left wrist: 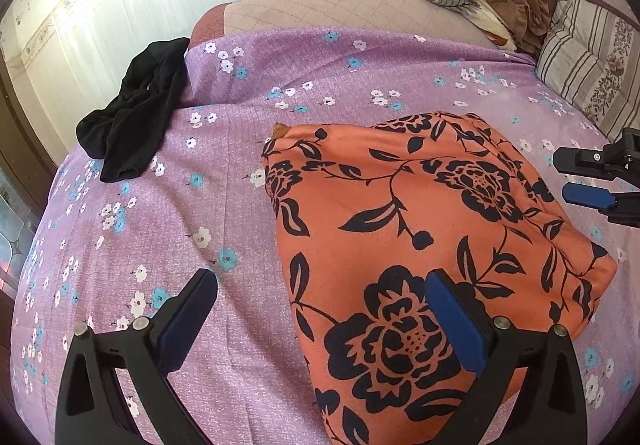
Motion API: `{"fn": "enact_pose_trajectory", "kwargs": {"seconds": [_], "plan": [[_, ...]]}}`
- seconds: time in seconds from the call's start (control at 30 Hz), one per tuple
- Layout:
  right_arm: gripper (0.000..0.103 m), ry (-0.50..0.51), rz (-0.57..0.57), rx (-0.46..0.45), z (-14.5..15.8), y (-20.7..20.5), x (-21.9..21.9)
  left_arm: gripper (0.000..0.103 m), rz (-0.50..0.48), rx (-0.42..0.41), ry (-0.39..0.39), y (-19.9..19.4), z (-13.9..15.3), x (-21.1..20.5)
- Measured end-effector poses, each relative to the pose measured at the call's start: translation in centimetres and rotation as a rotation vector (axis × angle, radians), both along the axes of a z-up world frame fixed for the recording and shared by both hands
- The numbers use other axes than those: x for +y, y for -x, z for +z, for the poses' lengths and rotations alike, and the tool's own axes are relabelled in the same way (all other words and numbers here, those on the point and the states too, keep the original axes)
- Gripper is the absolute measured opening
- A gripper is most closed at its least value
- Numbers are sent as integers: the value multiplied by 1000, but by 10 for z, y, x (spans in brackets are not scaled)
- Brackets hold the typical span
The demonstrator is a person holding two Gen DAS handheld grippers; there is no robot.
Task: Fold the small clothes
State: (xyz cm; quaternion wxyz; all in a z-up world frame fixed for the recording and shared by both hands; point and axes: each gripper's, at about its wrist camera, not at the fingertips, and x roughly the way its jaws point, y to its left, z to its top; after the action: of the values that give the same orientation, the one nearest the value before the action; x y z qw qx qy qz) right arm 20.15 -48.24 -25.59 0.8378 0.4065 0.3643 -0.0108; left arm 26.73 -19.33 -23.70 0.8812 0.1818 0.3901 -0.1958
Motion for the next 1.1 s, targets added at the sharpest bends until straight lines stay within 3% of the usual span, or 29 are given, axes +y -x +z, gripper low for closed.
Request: {"fn": "enact_pose_trajectory", "kwargs": {"seconds": [0.77, 1.0, 1.1], "plan": [[64, -53, -2, 23, -27, -2, -6, 103, 2, 43, -10, -6, -12, -5], [64, -104, 14, 5, -36, -4, -12, 103, 3, 60, -5, -9, -15, -6], [64, -186, 24, -1, -50, -6, -18, 103, 6, 97, 25, -14, -16, -3]]}}
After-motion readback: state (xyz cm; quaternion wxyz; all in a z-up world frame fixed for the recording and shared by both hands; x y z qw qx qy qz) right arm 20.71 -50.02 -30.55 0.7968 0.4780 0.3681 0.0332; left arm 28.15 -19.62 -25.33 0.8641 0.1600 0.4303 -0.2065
